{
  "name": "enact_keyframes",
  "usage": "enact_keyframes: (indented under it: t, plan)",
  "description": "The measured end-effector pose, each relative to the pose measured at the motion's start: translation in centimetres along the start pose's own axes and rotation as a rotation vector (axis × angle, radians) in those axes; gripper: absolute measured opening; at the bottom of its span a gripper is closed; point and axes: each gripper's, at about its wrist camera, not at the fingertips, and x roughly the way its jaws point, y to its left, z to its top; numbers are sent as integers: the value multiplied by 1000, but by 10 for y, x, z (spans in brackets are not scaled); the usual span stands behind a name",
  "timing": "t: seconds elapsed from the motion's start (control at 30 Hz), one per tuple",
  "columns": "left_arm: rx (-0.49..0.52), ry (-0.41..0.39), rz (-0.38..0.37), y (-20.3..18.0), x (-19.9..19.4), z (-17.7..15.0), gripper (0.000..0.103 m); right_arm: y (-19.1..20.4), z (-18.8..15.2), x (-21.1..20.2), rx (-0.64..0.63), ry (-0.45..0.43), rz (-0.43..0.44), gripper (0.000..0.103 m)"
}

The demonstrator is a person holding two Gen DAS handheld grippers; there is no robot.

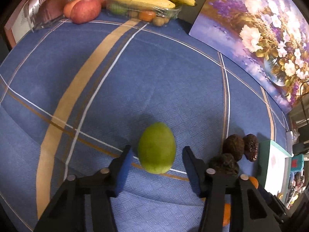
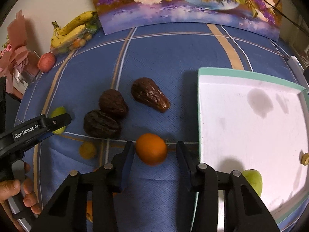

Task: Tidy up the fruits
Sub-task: 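Grasp the second green pear with the left tool while the right tool grasps an orange, then carry the pear with the left tool over the tray while the right tool carries the orange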

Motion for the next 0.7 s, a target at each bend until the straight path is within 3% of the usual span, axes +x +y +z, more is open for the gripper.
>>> enact_keyframes:
  t: [0.1, 0.2, 0.4, 0.7]
  plan:
    - [-7, 1, -3, 1, 0, 1, 51, -3, -1, 2, 14, 9, 9, 42]
    - [-13, 0, -3, 2, -1, 1, 40, -3, -2, 3, 12, 13, 17, 39]
    - [-8, -24, -14, 1, -13, 3, 40, -2, 1, -4, 17, -8, 31, 35]
    - [31, -127, -56, -14, -63, 10, 40, -4, 9, -44, 40, -108, 20, 35]
